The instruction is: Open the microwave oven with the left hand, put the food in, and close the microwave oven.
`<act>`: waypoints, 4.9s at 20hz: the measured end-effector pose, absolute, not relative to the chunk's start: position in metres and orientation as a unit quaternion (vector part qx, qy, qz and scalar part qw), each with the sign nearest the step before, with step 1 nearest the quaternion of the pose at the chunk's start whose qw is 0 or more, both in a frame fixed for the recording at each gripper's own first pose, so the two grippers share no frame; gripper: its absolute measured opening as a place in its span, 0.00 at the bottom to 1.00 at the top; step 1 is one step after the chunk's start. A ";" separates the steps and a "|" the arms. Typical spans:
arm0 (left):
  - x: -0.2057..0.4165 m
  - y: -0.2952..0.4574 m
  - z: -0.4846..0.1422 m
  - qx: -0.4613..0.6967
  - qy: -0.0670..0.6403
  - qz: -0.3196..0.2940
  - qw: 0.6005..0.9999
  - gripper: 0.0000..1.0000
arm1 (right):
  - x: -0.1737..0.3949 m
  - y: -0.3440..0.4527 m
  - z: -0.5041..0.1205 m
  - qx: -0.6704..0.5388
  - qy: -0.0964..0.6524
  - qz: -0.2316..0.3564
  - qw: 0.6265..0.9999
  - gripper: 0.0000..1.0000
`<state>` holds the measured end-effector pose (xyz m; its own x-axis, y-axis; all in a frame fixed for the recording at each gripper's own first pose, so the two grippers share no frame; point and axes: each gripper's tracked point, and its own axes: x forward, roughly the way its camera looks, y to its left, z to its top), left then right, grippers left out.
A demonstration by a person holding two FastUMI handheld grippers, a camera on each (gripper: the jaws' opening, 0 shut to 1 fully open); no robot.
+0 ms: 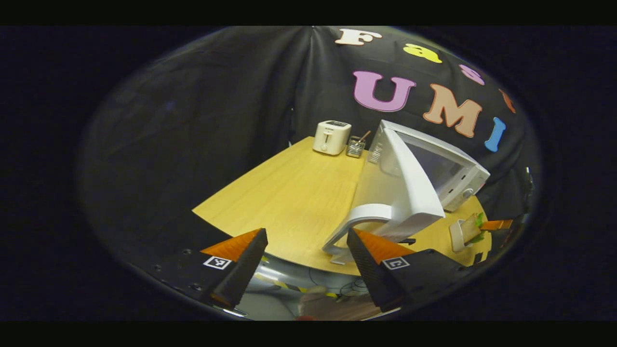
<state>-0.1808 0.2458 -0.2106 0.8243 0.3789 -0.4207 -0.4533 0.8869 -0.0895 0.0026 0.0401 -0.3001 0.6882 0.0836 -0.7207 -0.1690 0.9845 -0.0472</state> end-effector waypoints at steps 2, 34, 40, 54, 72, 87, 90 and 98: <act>-0.186 0.269 -0.198 -0.074 0.187 0.240 0.950 0.95 | 0.007 0.041 -0.308 -0.062 0.396 0.062 0.914 0.95; -0.153 0.269 -0.093 -0.087 0.053 0.367 0.925 0.94 | 0.045 0.009 -0.333 0.022 0.488 0.075 0.869 0.49; -0.103 0.287 -0.102 -0.077 0.080 0.275 0.955 0.94 | 0.031 0.033 -0.308 0.061 0.450 0.023 0.891 0.49; -0.049 0.289 -0.131 -0.083 0.129 0.119 0.981 0.94 | -0.002 0.070 -0.278 0.182 0.357 -0.063 0.914 0.30; -0.060 0.278 -0.160 -0.099 0.174 0.065 0.978 0.94 | 0.096 0.261 -0.271 0.447 0.267 0.090 0.849 0.29; -0.070 0.285 -0.182 -0.107 0.215 0.077 0.968 0.95 | 0.206 0.305 -0.321 0.429 0.235 0.053 0.870 0.29; -0.069 0.283 -0.181 -0.094 0.218 0.076 0.968 0.95 | 0.219 0.298 -0.334 0.418 0.234 0.033 0.877 0.29; -0.068 0.280 -0.183 -0.099 0.221 0.073 0.967 0.93 | 0.231 0.270 -0.354 0.320 0.246 -0.014 0.915 0.46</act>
